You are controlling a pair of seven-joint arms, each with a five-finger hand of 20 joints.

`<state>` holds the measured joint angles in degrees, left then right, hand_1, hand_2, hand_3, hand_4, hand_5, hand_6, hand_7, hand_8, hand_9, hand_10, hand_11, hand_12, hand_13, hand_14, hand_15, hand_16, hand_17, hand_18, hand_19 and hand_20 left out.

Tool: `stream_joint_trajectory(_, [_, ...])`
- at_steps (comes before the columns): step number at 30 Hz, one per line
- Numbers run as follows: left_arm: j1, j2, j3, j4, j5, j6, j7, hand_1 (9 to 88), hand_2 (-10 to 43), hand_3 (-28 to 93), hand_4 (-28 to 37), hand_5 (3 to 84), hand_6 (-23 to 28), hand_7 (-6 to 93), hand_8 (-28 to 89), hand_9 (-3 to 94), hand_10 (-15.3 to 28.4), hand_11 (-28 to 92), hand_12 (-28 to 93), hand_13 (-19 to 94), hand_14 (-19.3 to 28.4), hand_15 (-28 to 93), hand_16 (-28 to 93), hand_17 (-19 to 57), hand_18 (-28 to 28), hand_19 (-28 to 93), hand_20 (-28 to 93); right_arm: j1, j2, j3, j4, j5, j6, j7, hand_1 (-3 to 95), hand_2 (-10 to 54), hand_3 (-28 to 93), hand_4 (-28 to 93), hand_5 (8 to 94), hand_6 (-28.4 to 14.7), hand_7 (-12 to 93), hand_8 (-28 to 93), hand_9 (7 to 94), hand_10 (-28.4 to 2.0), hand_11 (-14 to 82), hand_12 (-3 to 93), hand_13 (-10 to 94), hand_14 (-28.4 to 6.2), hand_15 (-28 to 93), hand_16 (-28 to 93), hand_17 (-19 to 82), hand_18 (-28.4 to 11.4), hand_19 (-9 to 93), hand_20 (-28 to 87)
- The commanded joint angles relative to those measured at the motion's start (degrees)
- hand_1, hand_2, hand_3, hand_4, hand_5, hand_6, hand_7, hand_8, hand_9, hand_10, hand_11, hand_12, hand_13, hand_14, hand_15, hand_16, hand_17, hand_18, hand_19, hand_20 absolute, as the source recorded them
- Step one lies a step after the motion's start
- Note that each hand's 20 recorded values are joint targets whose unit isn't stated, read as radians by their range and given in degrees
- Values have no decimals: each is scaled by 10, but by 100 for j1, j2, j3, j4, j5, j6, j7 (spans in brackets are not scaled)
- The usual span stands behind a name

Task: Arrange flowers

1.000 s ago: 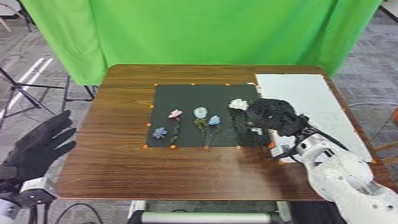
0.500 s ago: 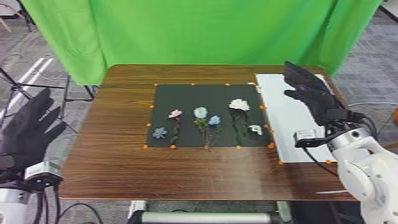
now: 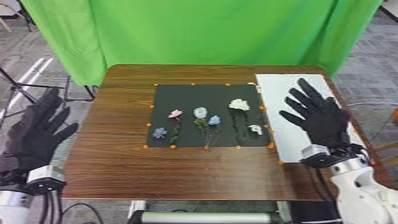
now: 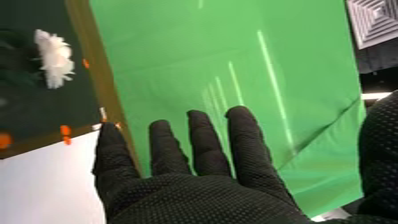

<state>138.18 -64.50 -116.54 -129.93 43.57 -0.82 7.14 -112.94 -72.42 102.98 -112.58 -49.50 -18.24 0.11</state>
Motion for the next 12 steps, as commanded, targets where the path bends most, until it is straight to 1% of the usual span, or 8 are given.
stream_joint_trajectory(1, [16, -173, 27, 14, -15, -60, -119, 207, -68, 643, -283, 168, 6, 151, -74, 129, 72, -11, 294, 80, 104, -10, 143, -178, 205, 310, 62, -196, -60, -114, -120, -33, 399, -260, 93, -52, 787, -248, 245, -25, 61, -52, 233, -110, -16, 234, 155, -115, -81, 369, -80, -202, 279, 133])
stream_joint_trajectory(3, [-27, -207, 44, 34, -3, -116, -152, 204, -68, 650, -283, 169, 7, 150, -74, 129, 72, -9, 293, 81, 103, -6, 144, -179, 205, 310, 63, -187, -44, -121, -135, -54, 418, -252, 93, -53, 789, -248, 246, -26, 65, -53, 237, -112, -14, 236, 157, -115, -77, 375, -78, -201, 282, 136])
stream_joint_trajectory(4, [-63, -206, 63, 49, 2, -144, -185, 204, -67, 651, -283, 169, 7, 150, -74, 129, 73, -8, 293, 82, 103, -5, 145, -179, 206, 311, 64, -200, -18, -120, -156, -69, 455, -275, 93, -53, 789, -248, 246, -27, 66, -54, 238, -113, -13, 236, 158, -115, -76, 377, -78, -201, 282, 137])
stream_joint_trajectory(6, [-145, -184, 117, 81, -4, -158, -182, 205, -66, 650, -283, 169, 7, 151, -74, 131, 74, -4, 294, 82, 104, -2, 145, -180, 208, 313, 65, -199, 7, -111, -191, -76, 497, -317, 95, -53, 789, -247, 246, -30, 67, -55, 239, -115, -12, 238, 160, -116, -75, 381, -77, -202, 284, 139])
stream_joint_trajectory(7, [-157, -171, 129, 82, -15, -139, -177, 205, -66, 651, -283, 169, 7, 151, -74, 131, 74, -2, 294, 83, 105, 0, 145, -181, 209, 314, 65, -194, 5, -116, -199, -61, 511, -306, 96, -53, 789, -247, 246, -31, 67, -55, 239, -116, -12, 239, 162, -117, -74, 383, -75, -202, 286, 141])
stream_joint_trajectory(10, [-189, -200, 181, 94, -31, -125, -174, 206, -64, 652, -283, 169, 6, 152, -74, 130, 74, 2, 294, 85, 105, 8, 145, -181, 210, 316, 66, -201, 6, -122, -219, -38, 531, -321, 99, -54, 792, -246, 247, -33, 72, -55, 242, -117, -11, 241, 165, -116, -73, 386, -72, -202, 288, 144])
stream_joint_trajectory(11, [-237, -189, 211, 122, -25, -120, -162, 206, -64, 653, -283, 170, 7, 152, -74, 130, 74, 4, 293, 85, 105, 11, 144, -181, 211, 318, 67, -207, -1, -138, -231, -37, 584, -359, 100, -54, 792, -246, 247, -33, 73, -55, 243, -117, -11, 241, 165, -116, -72, 386, -72, -202, 289, 145])
stream_joint_trajectory(12, [-221, -200, 232, 115, -18, -82, -136, 206, -64, 654, -283, 170, 7, 152, -75, 130, 75, 4, 292, 85, 105, 12, 144, -180, 211, 320, 68, -181, -7, -152, -224, -52, 595, -354, 101, -54, 792, -246, 248, -34, 73, -56, 243, -117, -11, 241, 167, -115, -71, 387, -71, -202, 289, 145])
